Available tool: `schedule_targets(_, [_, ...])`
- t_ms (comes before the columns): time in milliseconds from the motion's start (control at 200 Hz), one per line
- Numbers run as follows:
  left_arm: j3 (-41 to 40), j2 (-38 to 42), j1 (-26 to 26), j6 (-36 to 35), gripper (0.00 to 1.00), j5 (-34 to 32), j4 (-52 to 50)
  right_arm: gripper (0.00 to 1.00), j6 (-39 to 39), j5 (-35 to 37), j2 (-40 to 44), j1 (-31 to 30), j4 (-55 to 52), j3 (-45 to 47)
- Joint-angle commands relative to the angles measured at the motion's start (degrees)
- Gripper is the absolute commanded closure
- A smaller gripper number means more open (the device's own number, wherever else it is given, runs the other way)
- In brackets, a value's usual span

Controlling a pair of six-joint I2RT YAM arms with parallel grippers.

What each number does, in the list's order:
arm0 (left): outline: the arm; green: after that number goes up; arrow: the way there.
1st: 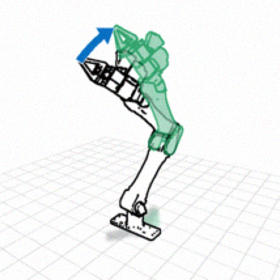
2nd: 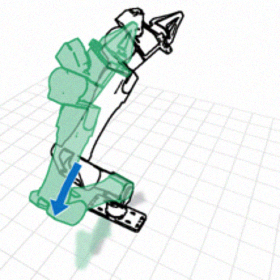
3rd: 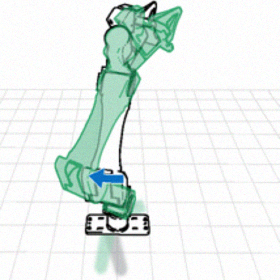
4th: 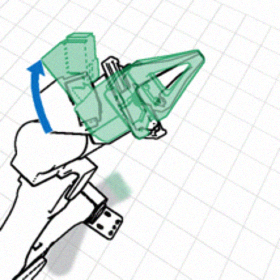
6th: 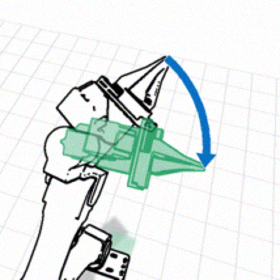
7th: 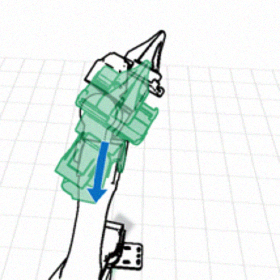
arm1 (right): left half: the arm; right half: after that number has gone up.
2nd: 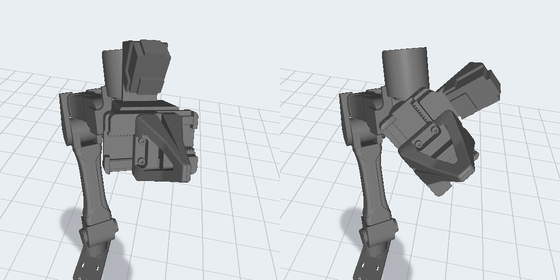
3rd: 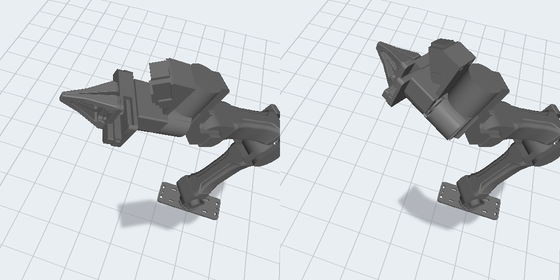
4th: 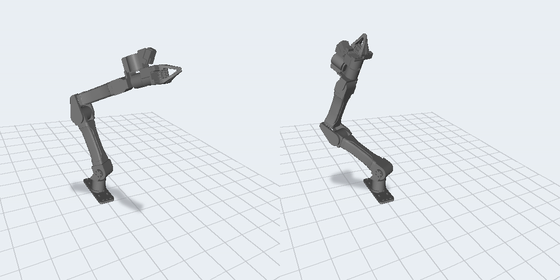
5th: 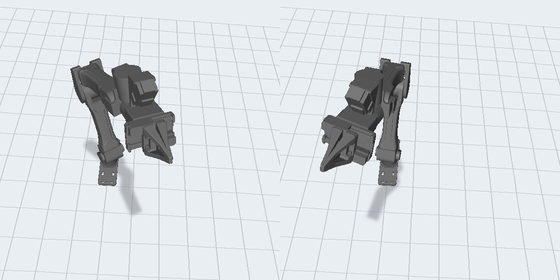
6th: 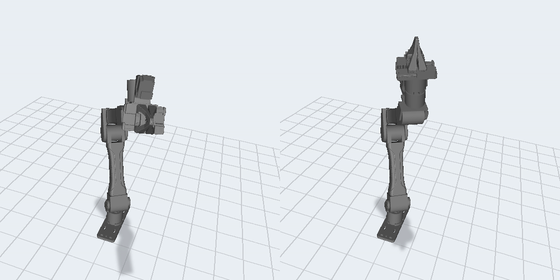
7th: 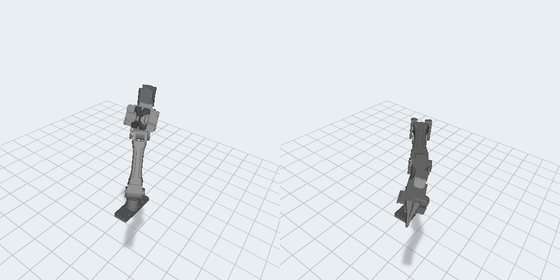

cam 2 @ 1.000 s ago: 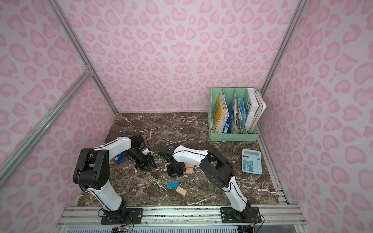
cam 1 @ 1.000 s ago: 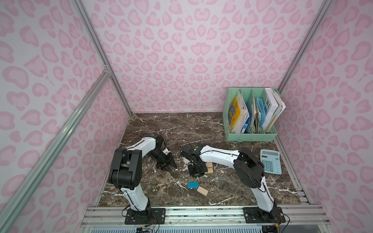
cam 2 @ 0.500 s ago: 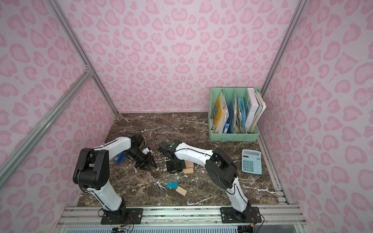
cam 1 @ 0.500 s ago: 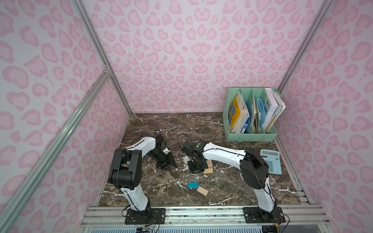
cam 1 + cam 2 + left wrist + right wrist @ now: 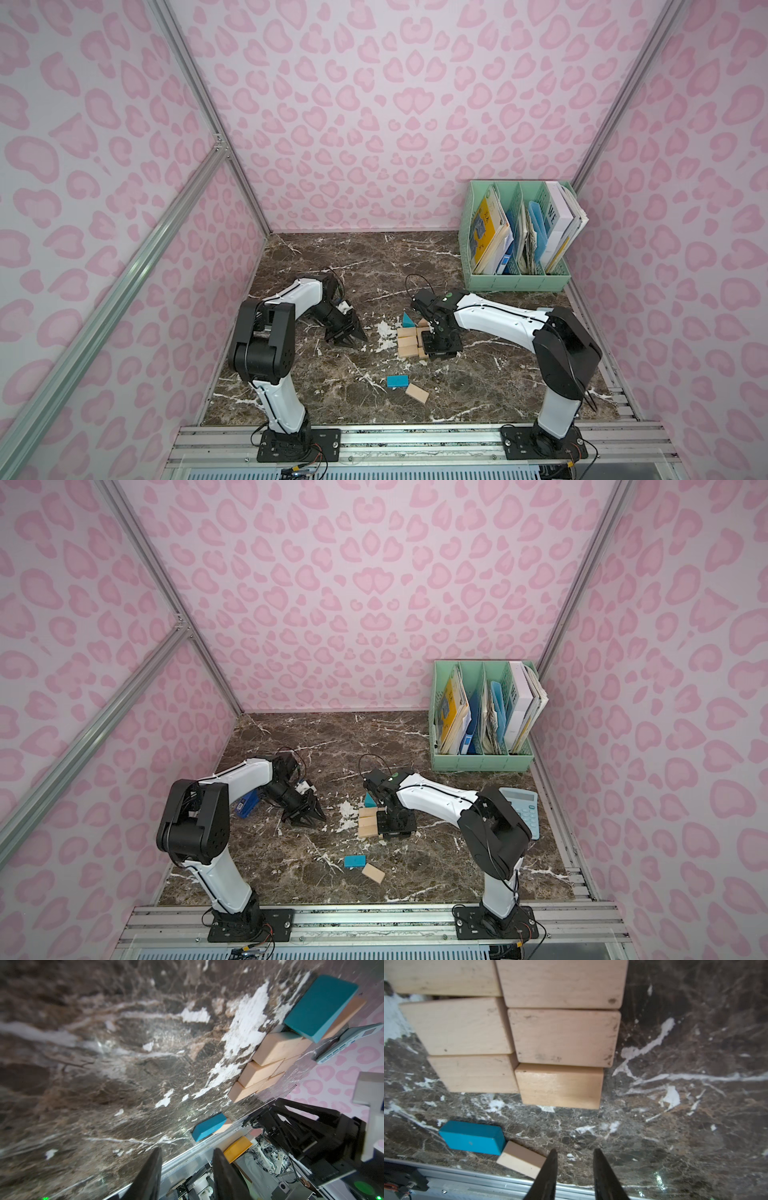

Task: Assemble a carrot with building blocks
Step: Adjust the building block at the center of the board.

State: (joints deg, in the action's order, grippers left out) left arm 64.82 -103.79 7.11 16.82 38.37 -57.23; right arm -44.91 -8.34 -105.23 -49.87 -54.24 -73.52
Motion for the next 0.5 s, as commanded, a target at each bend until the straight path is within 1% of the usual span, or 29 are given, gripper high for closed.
schedule_targets(0, [0.51,0.15,-0.06,0.59,0.58,0.79,-0.62,0.68,1.0,-0.23,-1.77,0.03,2.56,0.61])
schedule_targets(170, [-0.27,0.66,0.0,0.51,0.58,0.75,-0.78,0.7,1.66,-1.0,-4.91,-0.05,4.49,0.27])
schedule_targets(496, [-1.32,1.31,-0.02,0.69,0.58,0.65,-0.56,0.71,2.02,-0.37,-6.78,0.7,5.02,-1.16])
